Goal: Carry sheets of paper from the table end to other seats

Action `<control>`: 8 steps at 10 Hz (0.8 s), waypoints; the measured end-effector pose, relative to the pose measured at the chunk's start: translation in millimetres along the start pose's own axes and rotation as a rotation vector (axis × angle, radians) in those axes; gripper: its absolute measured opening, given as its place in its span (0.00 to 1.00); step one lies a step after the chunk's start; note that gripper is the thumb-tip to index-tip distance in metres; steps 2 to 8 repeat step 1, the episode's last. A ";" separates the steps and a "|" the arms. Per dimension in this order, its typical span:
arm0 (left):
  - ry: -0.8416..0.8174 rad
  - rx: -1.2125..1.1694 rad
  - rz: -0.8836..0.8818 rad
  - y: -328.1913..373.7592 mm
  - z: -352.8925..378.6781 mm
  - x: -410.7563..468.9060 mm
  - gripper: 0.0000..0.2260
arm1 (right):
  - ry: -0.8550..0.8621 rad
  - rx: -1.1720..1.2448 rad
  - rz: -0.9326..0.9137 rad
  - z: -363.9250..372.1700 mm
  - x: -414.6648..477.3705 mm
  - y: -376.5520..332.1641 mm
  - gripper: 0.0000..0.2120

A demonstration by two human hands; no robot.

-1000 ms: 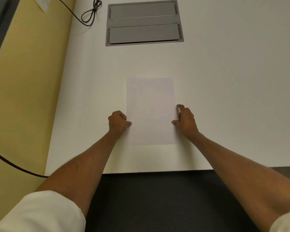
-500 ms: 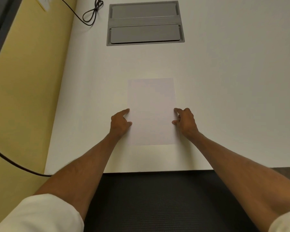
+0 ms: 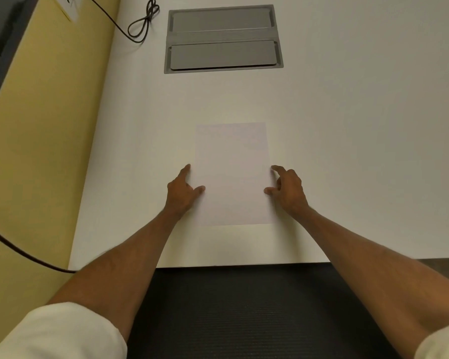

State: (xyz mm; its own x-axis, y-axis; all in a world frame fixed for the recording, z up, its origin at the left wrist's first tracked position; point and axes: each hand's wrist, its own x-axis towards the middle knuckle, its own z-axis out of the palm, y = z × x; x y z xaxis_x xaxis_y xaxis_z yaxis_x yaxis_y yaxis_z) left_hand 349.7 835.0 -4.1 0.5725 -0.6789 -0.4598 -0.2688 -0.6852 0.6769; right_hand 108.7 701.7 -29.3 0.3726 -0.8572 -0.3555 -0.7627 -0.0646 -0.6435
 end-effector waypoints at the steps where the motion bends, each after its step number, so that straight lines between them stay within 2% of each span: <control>1: 0.065 0.140 -0.005 -2.4 -1.2 -3.1 0.34 | 0.029 -0.023 0.016 -3.7 -4.0 1.7 0.29; 8: 0.065 0.140 -0.005 -2.4 -1.2 -3.1 0.34 | 0.029 -0.023 0.016 -3.7 -4.0 1.7 0.29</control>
